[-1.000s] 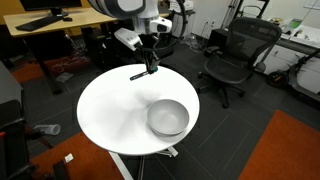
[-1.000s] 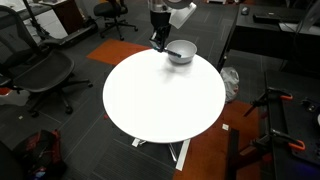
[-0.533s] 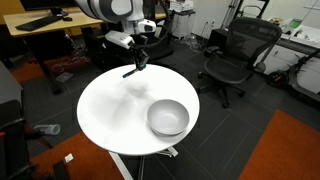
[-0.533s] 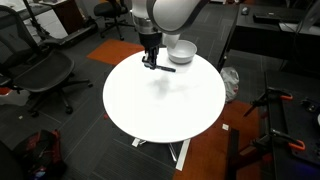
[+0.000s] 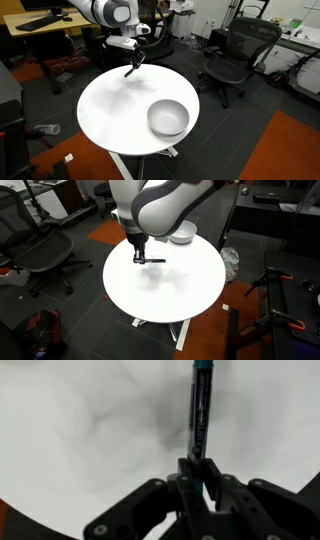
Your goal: Remove the marker from the bowl and put it on the table
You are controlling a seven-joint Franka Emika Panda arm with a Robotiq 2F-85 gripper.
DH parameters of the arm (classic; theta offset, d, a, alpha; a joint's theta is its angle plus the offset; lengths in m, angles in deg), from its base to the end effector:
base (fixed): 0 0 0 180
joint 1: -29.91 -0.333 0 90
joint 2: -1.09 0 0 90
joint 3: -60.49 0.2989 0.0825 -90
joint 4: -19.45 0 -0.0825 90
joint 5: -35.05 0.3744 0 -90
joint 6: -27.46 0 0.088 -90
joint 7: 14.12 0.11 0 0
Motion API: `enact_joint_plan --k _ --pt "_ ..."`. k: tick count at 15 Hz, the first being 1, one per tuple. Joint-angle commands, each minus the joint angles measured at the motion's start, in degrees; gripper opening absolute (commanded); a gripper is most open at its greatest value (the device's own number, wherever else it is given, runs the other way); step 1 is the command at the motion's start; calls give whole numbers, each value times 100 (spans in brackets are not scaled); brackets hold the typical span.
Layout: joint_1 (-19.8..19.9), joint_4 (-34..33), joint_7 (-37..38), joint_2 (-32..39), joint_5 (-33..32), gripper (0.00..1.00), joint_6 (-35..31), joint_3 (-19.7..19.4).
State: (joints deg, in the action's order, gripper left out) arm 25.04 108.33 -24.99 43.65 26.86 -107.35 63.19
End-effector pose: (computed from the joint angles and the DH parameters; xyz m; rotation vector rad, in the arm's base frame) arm 0.6875 0.0844 0.2073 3.0027 0.6184 0.0893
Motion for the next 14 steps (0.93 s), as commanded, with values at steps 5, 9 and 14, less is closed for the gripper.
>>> enact_joint_plan --k 5,9,14 --pt "231 -1009 -1369 765 18 5 99 436" --pt "320 -1313 -1838 1001 28 5 180 552" --pt "346 -1574 -2153 1183 25 47 293 627"
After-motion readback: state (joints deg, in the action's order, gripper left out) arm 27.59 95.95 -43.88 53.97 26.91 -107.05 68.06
